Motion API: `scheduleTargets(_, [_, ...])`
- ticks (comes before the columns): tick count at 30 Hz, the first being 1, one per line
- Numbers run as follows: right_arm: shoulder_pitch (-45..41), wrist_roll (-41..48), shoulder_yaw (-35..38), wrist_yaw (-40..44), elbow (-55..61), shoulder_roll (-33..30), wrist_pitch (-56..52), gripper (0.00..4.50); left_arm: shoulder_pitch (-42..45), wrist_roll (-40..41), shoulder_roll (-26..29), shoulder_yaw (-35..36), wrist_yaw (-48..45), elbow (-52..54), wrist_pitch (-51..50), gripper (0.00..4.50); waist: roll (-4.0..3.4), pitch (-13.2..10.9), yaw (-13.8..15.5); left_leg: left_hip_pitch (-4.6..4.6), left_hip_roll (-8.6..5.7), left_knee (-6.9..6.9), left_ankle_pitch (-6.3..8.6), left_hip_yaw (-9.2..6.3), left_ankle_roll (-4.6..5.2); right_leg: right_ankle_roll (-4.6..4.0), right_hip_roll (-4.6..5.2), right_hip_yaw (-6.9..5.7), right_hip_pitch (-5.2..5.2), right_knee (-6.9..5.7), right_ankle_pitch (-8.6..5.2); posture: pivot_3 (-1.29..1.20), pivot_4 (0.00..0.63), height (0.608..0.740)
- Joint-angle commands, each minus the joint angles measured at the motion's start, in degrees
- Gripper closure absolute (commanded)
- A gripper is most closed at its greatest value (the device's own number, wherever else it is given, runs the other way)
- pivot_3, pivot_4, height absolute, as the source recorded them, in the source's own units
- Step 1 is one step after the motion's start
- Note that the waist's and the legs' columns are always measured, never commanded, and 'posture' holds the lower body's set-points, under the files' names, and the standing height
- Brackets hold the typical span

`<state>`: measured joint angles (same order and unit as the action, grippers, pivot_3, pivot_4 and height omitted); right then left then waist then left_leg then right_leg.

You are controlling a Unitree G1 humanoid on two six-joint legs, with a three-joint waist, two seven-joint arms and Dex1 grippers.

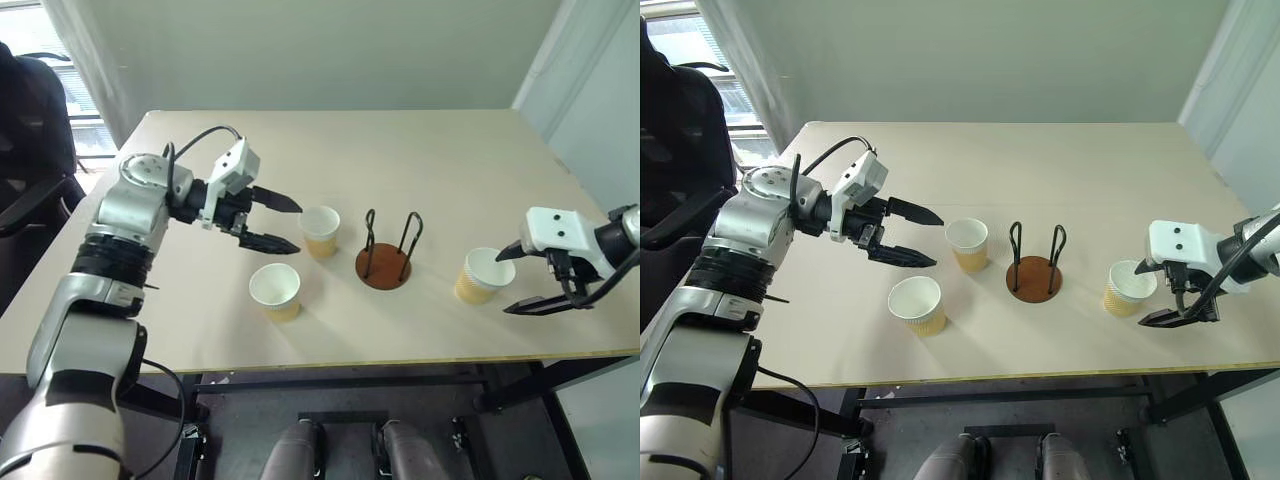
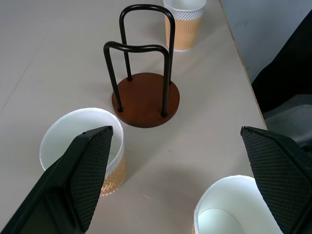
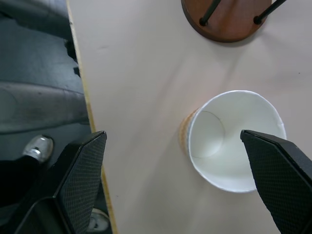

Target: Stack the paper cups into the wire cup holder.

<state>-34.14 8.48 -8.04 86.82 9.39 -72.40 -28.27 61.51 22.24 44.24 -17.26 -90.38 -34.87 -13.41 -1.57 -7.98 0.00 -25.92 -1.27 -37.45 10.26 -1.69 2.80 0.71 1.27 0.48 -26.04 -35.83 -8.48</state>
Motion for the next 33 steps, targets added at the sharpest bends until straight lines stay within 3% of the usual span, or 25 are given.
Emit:
scheduleTargets(1, [-0.31,-2.51,0.13,-0.81,-0.89,-0.84,4.08,0.03,1.02,0.73,0.44,0.50,-2.12,0.72,1.22,0.00,0.00,0.00,0.02,-0.01,0.00,-0.03,-0.03,0.00,0.08,0.01,0.00,0.00,0.00,0.00,0.01,0.00,0.150,0.740])
scheduleTargets(7, [-0.84,-6.84,-2.47,-0.12,-4.68,-0.07,11.47,0.03,0.19,0.83,1.32,1.30,-2.12,1.88,0.77,0.00,0.00,0.00,0.03,-0.07,-0.01,-0.13,-0.12,-0.04,0.45,0.04,0.00,0.00,0.04,0.01,0.04,0.00,0.150,0.740])
scheduleTargets(19, [-2.07,-9.66,-5.86,0.19,-4.76,4.62,14.02,0.03,-1.23,0.76,2.34,2.67,-2.12,3.92,-0.46,0.00,0.00,0.00,0.05,-0.10,-0.02,-0.27,-0.07,-0.07,0.49,0.09,-0.01,0.00,0.09,0.04,0.06,0.00,0.150,0.740])
scheduleTargets(22, [-2.62,-10.68,-6.96,0.01,-5.19,6.03,14.94,0.57,-1.60,0.64,2.21,2.99,-2.12,4.21,-0.55,0.00,0.00,0.00,0.08,-0.10,-0.02,-0.36,-0.01,-0.09,0.54,0.04,0.00,0.00,0.13,0.04,0.09,0.00,0.150,0.740])
scheduleTargets(33, [-4.58,-12.07,-7.84,1.68,-9.11,7.66,18.84,4.46,-2.07,0.29,3.49,2.89,-2.12,4.03,0.27,0.00,0.00,0.00,0.11,-0.12,-0.04,-0.54,0.24,-0.11,0.52,0.02,0.00,0.00,0.16,0.08,0.09,0.00,0.150,0.740])
